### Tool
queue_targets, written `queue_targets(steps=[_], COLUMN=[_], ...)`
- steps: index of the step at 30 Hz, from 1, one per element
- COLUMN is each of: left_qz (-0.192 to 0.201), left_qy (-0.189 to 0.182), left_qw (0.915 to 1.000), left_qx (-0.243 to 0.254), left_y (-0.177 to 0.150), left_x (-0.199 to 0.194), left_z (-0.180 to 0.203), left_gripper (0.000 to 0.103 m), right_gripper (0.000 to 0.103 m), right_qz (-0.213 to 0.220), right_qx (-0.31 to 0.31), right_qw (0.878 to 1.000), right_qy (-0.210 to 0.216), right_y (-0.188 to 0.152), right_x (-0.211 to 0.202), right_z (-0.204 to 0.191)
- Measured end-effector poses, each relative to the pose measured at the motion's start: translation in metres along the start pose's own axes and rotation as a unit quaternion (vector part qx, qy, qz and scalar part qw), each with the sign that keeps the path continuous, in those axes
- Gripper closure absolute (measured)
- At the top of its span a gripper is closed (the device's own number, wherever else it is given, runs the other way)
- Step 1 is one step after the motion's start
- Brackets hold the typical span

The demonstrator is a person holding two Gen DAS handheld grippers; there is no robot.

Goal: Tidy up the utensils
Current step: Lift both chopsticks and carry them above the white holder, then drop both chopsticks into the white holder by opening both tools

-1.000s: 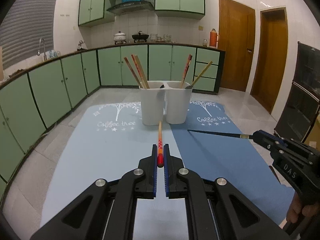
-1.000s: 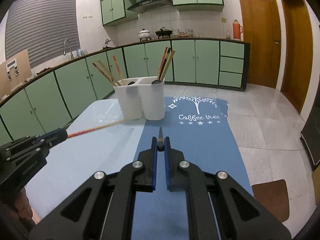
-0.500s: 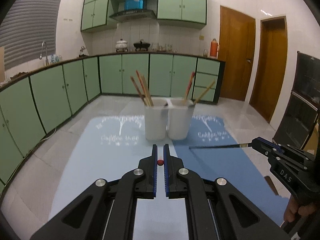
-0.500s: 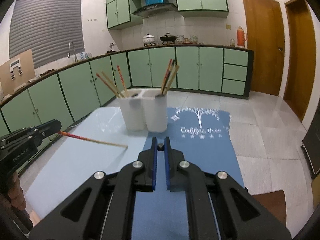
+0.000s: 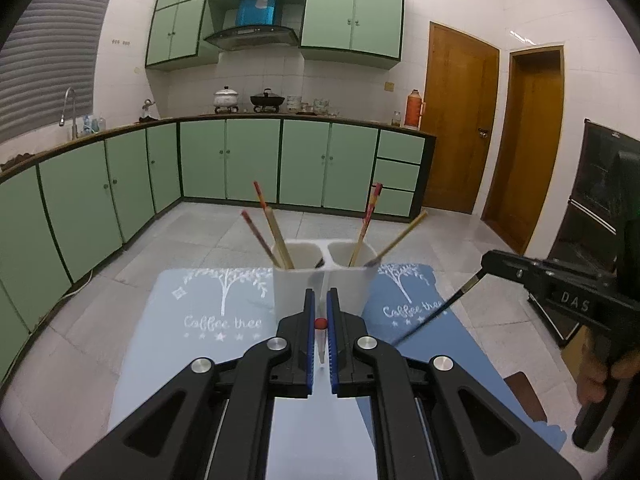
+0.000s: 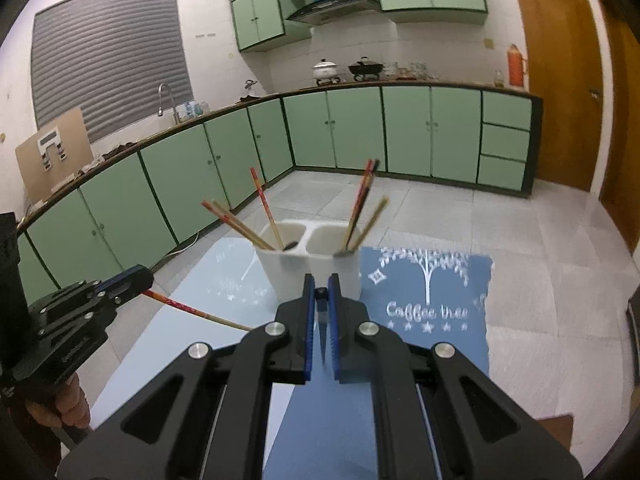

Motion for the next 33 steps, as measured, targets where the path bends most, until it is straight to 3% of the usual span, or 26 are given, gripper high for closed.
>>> queue_targets(steps=[12,22,27,33], left_qz=[0.037,0.099,0.092,0.061], left_qy=[-0.001,0.021,0.026,0.016], left_qw=[0.9991,0.9939,0.9944,0.9972], left_qx=[0.022,0.043,0.047,0.04], left_y=[0.043,0.109,0.122,0.118], left_x=[-0.017,-0.025,-0.001,0.038], left_z=[-0.002,-0.018,-0.023,-0.03], left_gripper=[0.097,0.097,0.097,0.097], right_gripper=[0.097,0.097,0.097,0.097], right_qz=[0.008,0.079,0.093,0.067], right_qx=[-0.03,-0.023,-0.018,-0.001], right_qw=[0.999,0.995,0.994,0.997], right_qy=[0.036,0.061,0.051,0.037], right_y=[0.059,0.143,0.17,0.167], right_x=[-0.006,-0.016,0.007,0.055], right_z=[-0.013,-0.021,-0.014,0.002])
Point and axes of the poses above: each gripper's, at about its wrist camera, not at the fingertips, and x roughly the way its jaws point, z to its right, y to its top, the point moved 5 cm from there along x, roughly the way its jaws point, and after that the axes turned 11 degrees about x, right-handed, at the moved point
